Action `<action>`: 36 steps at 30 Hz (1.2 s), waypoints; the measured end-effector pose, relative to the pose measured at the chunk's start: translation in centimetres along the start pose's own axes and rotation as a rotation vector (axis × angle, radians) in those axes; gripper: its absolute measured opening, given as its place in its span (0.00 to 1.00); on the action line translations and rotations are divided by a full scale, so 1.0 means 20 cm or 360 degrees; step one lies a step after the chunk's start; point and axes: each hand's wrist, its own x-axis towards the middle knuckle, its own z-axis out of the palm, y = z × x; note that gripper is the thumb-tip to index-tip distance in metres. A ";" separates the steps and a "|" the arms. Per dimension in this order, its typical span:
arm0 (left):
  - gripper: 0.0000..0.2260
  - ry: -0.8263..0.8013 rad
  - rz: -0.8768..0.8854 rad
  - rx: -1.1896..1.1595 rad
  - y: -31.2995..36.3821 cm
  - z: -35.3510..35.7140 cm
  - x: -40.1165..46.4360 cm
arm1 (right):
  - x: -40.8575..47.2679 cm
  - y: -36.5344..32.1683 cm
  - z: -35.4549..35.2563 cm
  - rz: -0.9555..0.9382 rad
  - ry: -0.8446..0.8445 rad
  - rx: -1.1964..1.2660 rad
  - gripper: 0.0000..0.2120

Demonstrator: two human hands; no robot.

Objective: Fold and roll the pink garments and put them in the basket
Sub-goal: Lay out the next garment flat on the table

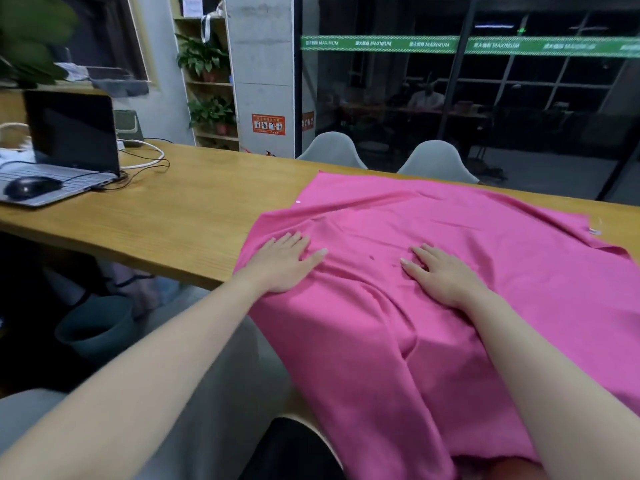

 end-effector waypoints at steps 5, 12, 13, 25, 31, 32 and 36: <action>0.45 -0.0032 0.0132 -0.0014 -0.32 -0.09 0.00 | -0.03 -0.01 -0.02 -0.0034 -0.0018 -0.0020 0.36; 0.45 -0.0058 0.0223 -0.0041 -0.46 -0.10 0.01 | -0.06 0.03 -0.04 -0.0149 -0.0074 0.0014 0.55; 0.45 -0.0047 0.0230 -0.0031 -0.46 -0.10 0.00 | -0.06 0.04 -0.04 -0.0163 -0.0074 0.0019 0.58; 0.47 0.0114 0.0242 -0.0128 0.04 -0.03 0.07 | -0.25 0.30 -0.17 0.0370 0.0446 -0.0151 0.24; 0.60 -0.0160 0.0221 0.0070 0.23 0.06 0.28 | -0.30 0.53 -0.10 0.0663 0.0072 -0.0106 0.42; 0.61 -0.0152 0.0220 0.0074 0.24 0.07 0.33 | -0.28 0.55 -0.12 0.0663 0.0058 -0.0081 0.45; 0.62 -0.0133 0.0201 0.0062 0.28 0.08 0.52 | -0.14 0.67 -0.18 0.0672 0.0031 0.0006 0.44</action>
